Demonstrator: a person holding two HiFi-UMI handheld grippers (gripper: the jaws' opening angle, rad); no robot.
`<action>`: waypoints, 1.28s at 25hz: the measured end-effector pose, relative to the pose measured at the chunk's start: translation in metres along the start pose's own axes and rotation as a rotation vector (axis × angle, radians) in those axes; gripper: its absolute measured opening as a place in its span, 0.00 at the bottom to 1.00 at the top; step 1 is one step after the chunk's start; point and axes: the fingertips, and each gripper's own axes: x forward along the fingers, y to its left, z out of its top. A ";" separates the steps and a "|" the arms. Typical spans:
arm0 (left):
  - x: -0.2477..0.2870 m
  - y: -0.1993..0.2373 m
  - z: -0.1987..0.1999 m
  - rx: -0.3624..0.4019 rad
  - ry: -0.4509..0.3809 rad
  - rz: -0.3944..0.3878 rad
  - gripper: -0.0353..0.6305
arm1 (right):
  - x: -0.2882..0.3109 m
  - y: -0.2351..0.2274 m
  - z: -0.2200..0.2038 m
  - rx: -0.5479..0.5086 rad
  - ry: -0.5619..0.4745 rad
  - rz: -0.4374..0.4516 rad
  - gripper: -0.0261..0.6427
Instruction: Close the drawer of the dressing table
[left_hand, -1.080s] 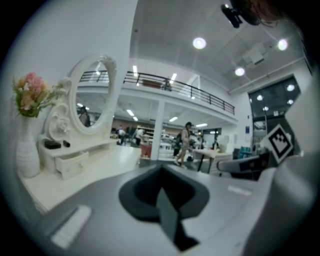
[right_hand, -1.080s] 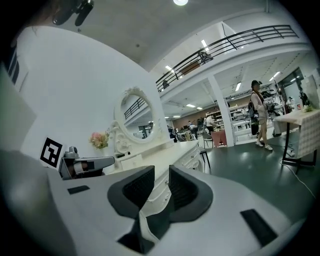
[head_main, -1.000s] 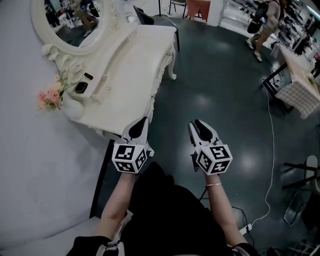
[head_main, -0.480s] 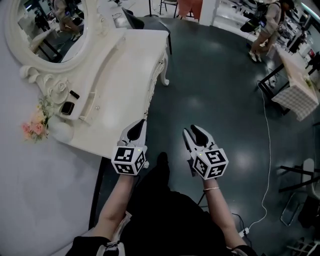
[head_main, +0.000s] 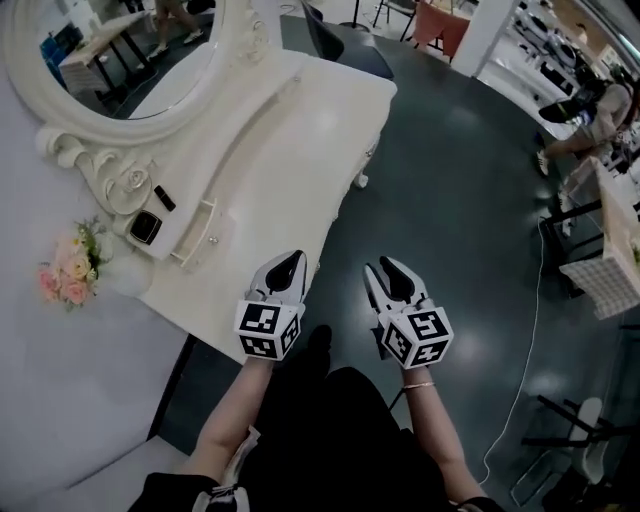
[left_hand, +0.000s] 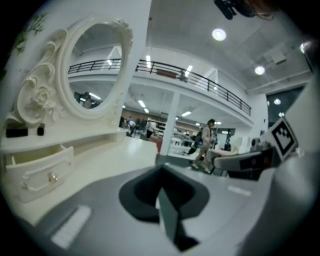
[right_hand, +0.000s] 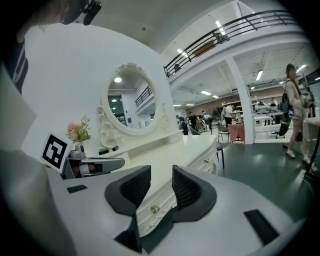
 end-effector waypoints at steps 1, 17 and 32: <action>0.002 0.006 0.001 -0.009 -0.003 0.013 0.06 | 0.010 0.002 0.003 -0.007 0.005 0.019 0.20; -0.043 0.099 0.013 -0.136 -0.092 0.500 0.06 | 0.139 0.085 0.026 -0.166 0.129 0.548 0.20; -0.132 0.107 -0.001 -0.192 -0.159 0.941 0.06 | 0.170 0.158 0.002 -0.316 0.220 0.904 0.20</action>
